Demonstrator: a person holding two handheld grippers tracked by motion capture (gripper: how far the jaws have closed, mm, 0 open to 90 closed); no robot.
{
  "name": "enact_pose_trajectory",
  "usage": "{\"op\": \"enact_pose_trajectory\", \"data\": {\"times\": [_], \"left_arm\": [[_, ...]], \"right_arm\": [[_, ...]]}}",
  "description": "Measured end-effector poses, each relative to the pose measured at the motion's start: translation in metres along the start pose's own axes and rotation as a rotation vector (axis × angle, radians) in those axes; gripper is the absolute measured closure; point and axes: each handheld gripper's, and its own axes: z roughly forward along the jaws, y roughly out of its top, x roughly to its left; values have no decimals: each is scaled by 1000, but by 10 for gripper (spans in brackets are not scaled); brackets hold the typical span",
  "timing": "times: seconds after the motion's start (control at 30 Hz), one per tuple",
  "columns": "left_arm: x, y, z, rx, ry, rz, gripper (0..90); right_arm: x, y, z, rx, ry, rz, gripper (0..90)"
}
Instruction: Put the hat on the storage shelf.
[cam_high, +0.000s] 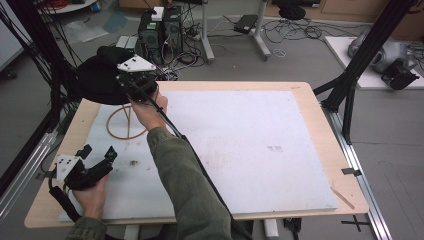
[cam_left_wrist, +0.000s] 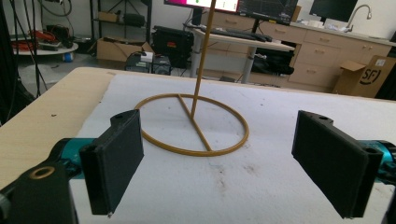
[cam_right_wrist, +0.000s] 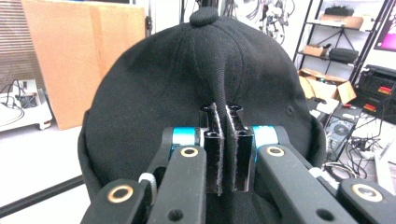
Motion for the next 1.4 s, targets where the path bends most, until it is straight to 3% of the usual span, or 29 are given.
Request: {"op": "enact_pose_trajectory", "data": {"times": [0.23,0.37,0.7,0.8,0.93,1.07,1.17,1.4], "left_arm": [[0,0,0,-7,-11,-3,168],[-1,0,1,-1,-15,-1,169],[0,0,2,-4,-9,-4,169],[0,0,2,-5,-9,-4,169],[0,0,2,-11,-17,2,168],[-1,0,2,-16,-18,6,168],[-1,0,2,-17,-14,10,168],[-1,0,3,-12,-22,17,174]], "right_arm": [[0,-2,2,11,20,8,848],[0,-4,6,48,15,-1,798],[-2,-1,1,28,8,1,730],[-4,0,0,22,-9,7,666],[-8,1,-4,3,-41,19,469],[-15,1,-10,-8,-63,22,353],[-24,-2,-15,-6,-81,56,246],[-45,-14,-37,-37,-100,79,168]]}}
